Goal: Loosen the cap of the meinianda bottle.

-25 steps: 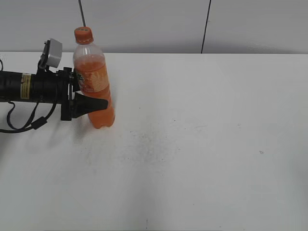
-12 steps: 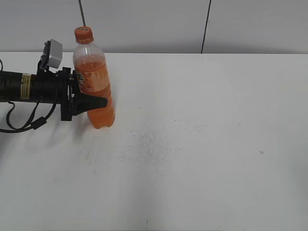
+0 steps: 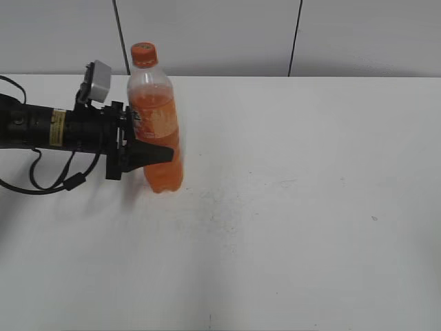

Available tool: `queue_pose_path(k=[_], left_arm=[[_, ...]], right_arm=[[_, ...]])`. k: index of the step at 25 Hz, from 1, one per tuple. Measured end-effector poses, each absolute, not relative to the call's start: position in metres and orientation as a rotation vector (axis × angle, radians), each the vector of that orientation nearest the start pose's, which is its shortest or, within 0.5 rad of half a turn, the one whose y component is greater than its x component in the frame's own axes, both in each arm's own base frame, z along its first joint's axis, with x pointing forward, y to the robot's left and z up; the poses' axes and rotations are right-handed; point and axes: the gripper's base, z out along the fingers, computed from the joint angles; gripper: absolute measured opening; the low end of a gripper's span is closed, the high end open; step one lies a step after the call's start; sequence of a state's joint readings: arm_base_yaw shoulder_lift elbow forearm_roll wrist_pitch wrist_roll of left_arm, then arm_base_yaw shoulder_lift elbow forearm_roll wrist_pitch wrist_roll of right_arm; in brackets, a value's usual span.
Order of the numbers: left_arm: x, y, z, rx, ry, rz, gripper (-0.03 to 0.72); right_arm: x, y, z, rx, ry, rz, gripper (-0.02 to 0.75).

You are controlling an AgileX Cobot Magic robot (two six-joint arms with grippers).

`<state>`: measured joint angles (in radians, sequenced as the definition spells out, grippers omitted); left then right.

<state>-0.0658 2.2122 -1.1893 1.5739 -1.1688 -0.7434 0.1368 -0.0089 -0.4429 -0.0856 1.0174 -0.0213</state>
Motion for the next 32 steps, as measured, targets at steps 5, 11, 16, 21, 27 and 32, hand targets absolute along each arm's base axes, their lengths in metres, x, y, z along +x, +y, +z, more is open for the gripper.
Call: queue_pose_path(k=[5, 11, 16, 21, 27, 32], left_arm=[[0.371, -0.151, 0.110, 1.268, 1.556, -1.031, 0.411], [0.361, -0.181, 0.107, 1.320, 1.557, -1.032, 0.411], [0.360, -0.191, 0.107, 1.322, 1.552, -1.002, 0.411], [0.360, -0.193, 0.107, 1.330, 1.543, -0.994, 0.411], [0.360, -0.193, 0.106, 1.325, 1.546, -0.994, 0.411], [0.360, -0.193, 0.106, 1.324, 1.546, -0.993, 0.410]], right_arm=[[0.003, -0.006, 0.265, -0.162, 2.040, -0.031, 0.524], [0.003, -0.005, 0.265, -0.152, 2.041, -0.008, 0.524], [0.006, -0.002, 0.269, -0.143, 2.073, 0.040, 0.513], [0.033, 0.003, 0.300, -0.176, 2.183, 0.043, 0.484], [0.098, 0.012, 0.345, -0.233, 2.337, 0.016, 0.447], [0.186, 0.024, 0.361, -0.306, 2.533, -0.009, 0.440]])
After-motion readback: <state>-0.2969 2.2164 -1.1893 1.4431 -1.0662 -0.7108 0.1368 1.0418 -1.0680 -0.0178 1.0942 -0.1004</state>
